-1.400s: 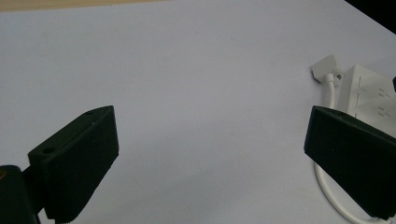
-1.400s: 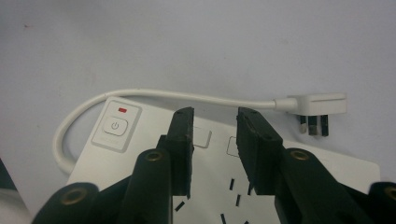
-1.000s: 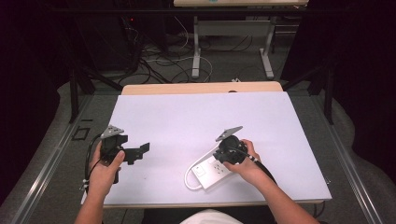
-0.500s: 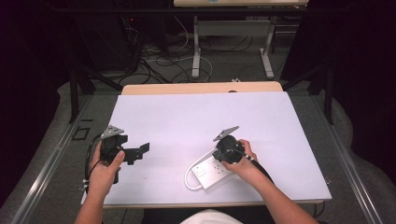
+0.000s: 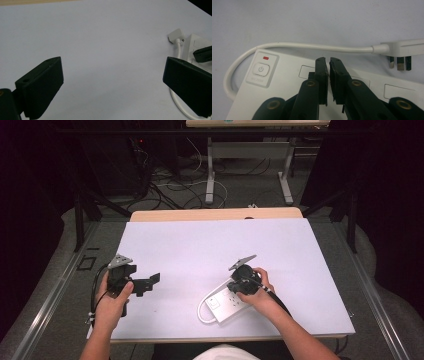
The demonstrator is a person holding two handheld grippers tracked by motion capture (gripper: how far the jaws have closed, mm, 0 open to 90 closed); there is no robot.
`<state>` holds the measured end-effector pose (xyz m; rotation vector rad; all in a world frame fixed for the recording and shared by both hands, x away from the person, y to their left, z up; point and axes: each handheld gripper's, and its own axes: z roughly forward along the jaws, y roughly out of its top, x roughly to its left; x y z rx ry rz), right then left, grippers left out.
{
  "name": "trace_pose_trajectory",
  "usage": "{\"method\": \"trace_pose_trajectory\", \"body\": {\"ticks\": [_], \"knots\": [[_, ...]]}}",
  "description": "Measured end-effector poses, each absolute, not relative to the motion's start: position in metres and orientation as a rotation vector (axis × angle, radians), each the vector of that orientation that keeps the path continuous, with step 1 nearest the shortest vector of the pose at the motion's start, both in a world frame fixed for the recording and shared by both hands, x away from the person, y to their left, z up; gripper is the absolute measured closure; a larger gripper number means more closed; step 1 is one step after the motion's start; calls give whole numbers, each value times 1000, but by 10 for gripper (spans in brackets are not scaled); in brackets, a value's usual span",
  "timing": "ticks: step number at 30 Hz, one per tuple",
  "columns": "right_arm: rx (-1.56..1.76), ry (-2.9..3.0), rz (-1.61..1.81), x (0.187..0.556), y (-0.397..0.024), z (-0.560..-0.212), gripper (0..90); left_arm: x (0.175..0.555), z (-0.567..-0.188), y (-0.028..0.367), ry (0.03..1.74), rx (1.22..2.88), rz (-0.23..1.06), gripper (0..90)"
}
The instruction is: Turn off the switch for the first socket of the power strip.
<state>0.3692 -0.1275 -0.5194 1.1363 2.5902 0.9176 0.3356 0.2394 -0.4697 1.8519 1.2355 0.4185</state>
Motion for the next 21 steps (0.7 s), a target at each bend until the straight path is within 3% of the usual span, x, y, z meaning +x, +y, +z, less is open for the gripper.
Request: {"method": "trace_pose_trajectory", "body": {"ticks": [11,21], "knots": [[1416,2567,980,373,-131,-521,850,336,-470,239,1236,1851,421,29],[1450,2549,1004,374,-131,-523,850,336,-469,240,1235,1856,414,29]]}}
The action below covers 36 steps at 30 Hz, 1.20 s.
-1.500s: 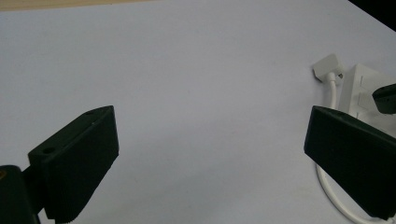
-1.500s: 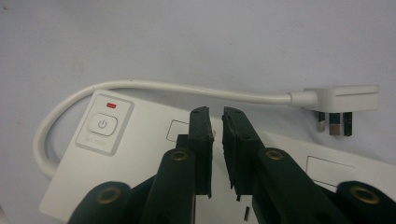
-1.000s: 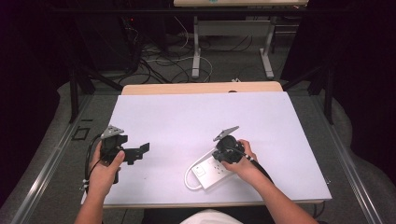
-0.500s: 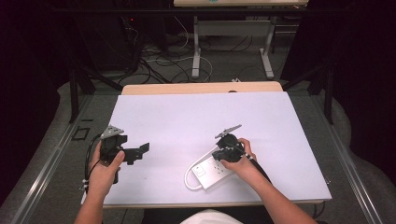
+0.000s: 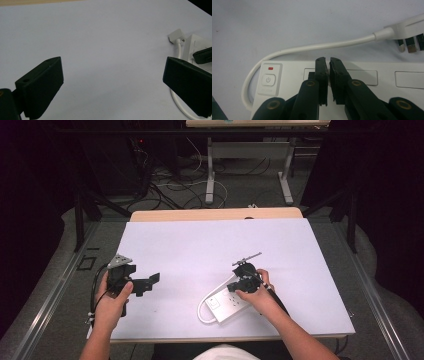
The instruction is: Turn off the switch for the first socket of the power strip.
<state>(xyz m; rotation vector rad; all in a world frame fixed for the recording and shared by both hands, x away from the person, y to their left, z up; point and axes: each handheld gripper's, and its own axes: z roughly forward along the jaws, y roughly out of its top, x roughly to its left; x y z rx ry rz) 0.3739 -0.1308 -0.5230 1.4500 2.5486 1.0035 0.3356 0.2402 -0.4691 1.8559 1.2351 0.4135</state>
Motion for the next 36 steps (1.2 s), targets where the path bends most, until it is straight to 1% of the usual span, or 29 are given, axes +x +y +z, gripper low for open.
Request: {"method": "trace_pose_trajectory", "body": {"ticks": [16,17,21,22,25,27,28,36], "knots": [[1429,2545,989,372,-129,-523,859,335,-469,240,1234,1857,415,29],[1422,2546,988,372,-130,-522,871,335,-469,240,1235,1859,415,29],[1427,2544,987,372,-129,-522,871,335,-468,241,1236,1866,410,29],[1418,2545,952,371,-129,-522,900,335,-468,241,1236,1867,410,29],[1402,2569,906,370,-129,-521,900,335,-468,240,1235,1861,416,29],[1394,2574,908,370,-130,-521,900,335,-468,240,1236,1859,416,29],[1401,2539,964,370,-129,-523,900,335,-468,240,1236,1860,416,29],[1405,2532,978,370,-130,-524,900,335,-469,240,1238,1857,415,29]]}}
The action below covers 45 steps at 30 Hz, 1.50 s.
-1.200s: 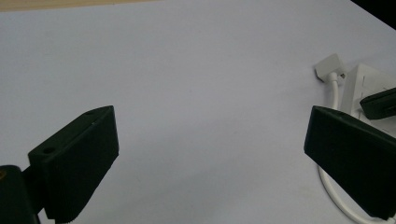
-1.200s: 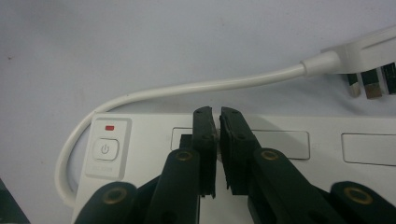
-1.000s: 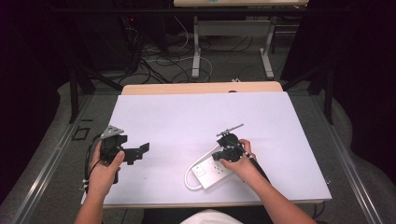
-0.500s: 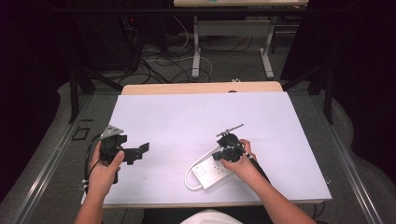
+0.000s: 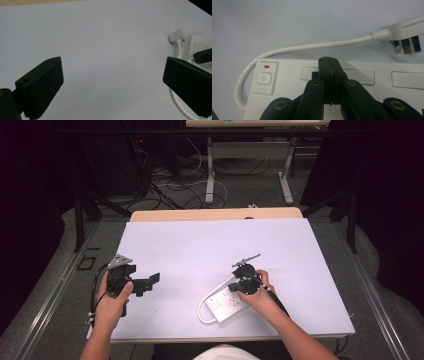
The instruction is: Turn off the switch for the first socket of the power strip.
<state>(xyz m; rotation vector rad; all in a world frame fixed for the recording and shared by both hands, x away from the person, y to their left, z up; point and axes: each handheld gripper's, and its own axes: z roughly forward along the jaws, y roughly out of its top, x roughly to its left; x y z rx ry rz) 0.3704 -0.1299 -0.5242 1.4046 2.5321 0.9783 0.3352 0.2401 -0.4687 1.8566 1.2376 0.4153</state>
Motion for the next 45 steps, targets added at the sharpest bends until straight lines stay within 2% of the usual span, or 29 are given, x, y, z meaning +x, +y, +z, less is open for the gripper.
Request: {"method": "trace_pose_trajectory", "body": {"ticks": [45], "knots": [[1326,2536,1019,368,-138,-509,900,339,-477,238,1266,1858,406,29]]}}
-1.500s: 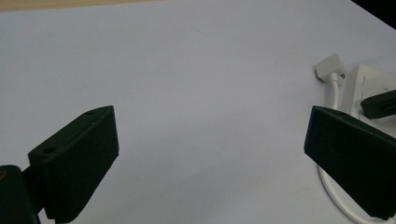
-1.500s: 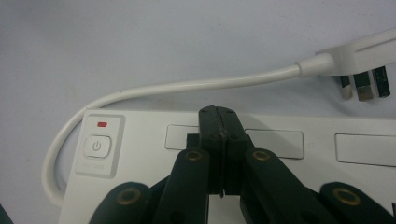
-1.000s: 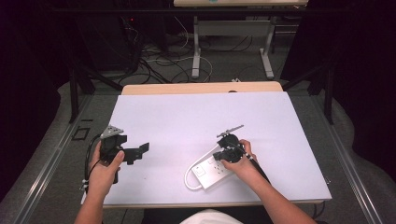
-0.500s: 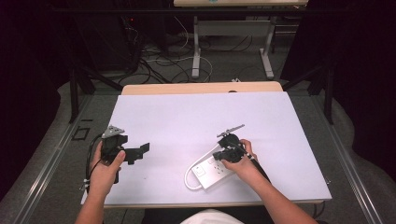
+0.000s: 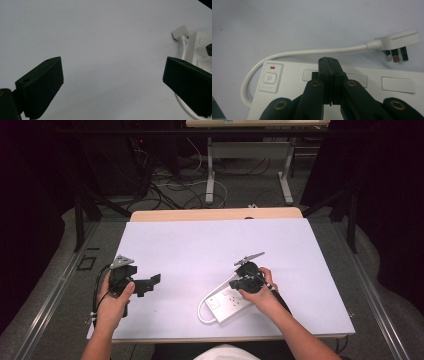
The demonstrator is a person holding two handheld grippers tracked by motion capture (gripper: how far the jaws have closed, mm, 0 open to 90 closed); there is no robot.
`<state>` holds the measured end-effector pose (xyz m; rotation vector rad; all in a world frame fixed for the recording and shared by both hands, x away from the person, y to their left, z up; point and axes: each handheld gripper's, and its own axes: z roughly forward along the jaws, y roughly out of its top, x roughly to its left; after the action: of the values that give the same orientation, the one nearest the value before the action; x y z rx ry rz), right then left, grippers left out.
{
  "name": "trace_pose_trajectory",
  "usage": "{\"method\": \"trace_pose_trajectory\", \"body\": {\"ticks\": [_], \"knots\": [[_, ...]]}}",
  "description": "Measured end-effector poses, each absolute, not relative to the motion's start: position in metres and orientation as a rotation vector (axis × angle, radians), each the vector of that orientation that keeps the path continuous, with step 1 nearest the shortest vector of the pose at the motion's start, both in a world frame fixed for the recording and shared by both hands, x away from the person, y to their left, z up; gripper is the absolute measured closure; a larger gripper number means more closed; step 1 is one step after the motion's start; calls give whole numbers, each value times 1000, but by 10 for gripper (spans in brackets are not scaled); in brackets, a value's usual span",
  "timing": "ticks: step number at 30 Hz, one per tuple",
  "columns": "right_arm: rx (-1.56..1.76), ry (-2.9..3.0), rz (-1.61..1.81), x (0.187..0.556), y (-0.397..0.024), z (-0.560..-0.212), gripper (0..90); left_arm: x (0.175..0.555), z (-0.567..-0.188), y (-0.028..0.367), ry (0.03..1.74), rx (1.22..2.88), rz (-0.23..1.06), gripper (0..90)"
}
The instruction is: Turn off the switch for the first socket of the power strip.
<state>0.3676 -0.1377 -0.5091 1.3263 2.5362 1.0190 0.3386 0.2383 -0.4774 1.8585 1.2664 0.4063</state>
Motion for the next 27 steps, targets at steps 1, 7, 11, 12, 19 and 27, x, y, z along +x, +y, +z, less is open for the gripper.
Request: {"method": "trace_pose_trajectory", "body": {"ticks": [1,7,11,12,19,27], "knots": [[1321,2534,1023,367,-138,-508,900,339,-477,238,1262,1856,411,29],[1271,2528,1042,366,-144,-499,900,339,-475,238,1257,1864,403,29],[1223,2546,1029,366,-145,-495,900,338,-475,240,1259,1856,420,30],[1219,2557,1023,366,-146,-493,899,338,-475,240,1260,1851,415,30],[1148,2563,1024,363,-143,-491,879,336,-472,241,1252,1839,428,30],[1075,2569,1027,362,-139,-492,851,335,-470,243,1251,1844,427,30]]}}
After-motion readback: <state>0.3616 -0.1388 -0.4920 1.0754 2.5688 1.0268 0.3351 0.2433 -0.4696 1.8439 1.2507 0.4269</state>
